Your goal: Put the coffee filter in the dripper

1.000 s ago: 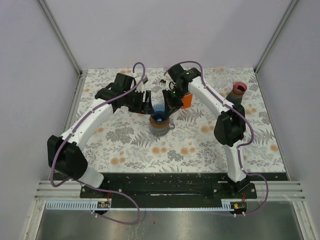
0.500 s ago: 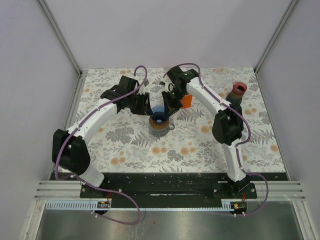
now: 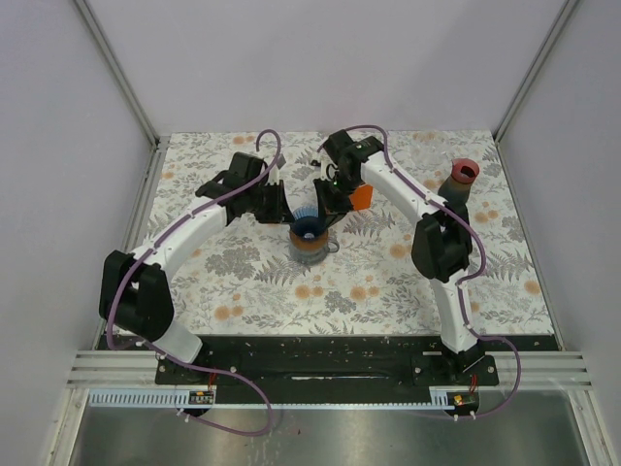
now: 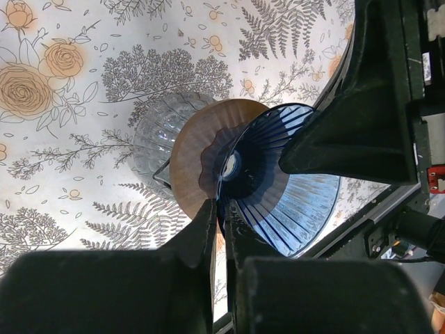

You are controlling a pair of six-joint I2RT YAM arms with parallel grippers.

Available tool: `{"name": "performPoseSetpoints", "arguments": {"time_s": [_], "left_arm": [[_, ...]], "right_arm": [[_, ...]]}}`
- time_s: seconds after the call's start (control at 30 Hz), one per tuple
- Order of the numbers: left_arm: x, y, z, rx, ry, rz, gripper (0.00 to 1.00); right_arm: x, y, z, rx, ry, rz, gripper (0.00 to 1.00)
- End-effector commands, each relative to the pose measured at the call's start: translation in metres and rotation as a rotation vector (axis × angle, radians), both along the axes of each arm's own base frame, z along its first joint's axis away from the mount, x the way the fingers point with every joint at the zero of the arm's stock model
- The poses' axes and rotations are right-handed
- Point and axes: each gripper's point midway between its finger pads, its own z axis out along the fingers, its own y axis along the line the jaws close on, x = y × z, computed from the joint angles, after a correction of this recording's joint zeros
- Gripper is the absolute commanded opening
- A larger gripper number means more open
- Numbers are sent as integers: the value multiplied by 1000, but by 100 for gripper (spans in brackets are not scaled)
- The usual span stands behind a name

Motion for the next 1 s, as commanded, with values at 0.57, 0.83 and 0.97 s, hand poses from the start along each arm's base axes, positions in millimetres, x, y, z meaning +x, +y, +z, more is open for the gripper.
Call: {"name": "performPoseSetpoints", "arguments": {"time_s": [0.57, 0.83, 0.97], "left_arm": [[-1, 22, -11, 164, 52, -26, 13], [6, 19, 14, 150, -5, -46, 32], [9, 17, 28, 136, -47, -59, 39]], "right_arm": [[2, 6, 5, 18, -36, 40, 27], [15, 12, 40, 62, -121, 45, 43], [18, 11, 43, 43, -131, 57, 47]]}}
